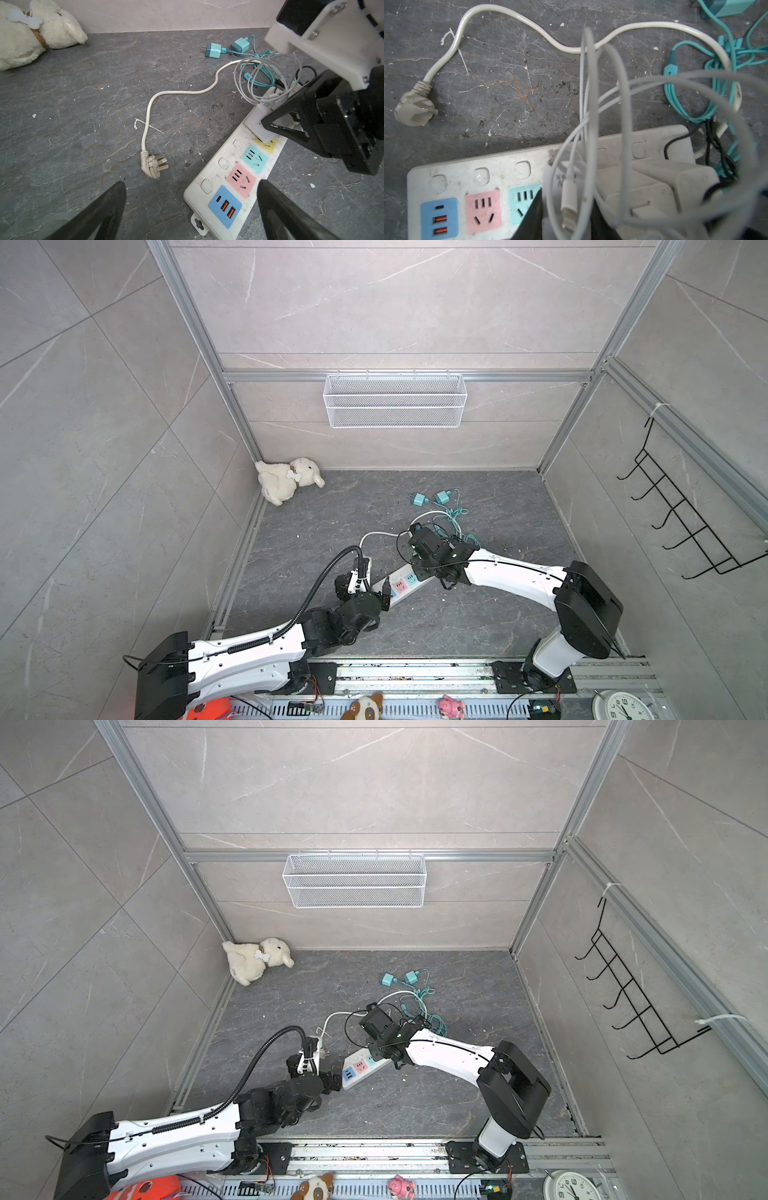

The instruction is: Insert the plug

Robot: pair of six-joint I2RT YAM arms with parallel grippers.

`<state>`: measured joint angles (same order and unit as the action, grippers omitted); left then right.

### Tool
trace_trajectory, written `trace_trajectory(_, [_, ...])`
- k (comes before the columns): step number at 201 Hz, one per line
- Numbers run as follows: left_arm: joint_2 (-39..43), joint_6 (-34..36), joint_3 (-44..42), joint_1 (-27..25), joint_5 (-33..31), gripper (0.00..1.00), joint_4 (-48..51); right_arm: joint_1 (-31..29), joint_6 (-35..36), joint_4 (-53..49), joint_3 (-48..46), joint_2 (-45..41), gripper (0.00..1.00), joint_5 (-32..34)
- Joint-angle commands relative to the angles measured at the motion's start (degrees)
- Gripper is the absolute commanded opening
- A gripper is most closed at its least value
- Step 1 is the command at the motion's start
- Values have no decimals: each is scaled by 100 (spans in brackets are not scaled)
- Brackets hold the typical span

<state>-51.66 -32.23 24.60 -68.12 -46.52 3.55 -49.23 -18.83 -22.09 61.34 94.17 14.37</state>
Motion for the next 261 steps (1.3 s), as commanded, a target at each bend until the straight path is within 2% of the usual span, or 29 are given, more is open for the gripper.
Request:
trace_trajectory(1, [126, 109, -44, 24, -280, 100, 55, -73, -279, -766, -382, 112, 9, -120])
trace_trajectory(45, [191, 185, -46, 20, -373, 100, 54, -184, -493, -583, -743, 67, 9, -172])
trace_trajectory(162, [174, 277, -65, 34, -401, 100, -60, -403, -753, -507, -895, 217, 9, -119])
trace_trajectory(195, [156, 296, -47, 34, -389, 100, -56, -445, -805, -841, -604, 621, 9, -31])
trace_trajectory(261, [209, 340, -75, 44, -410, 100, -81, -456, -851, -1046, -582, 668, 8, -101])
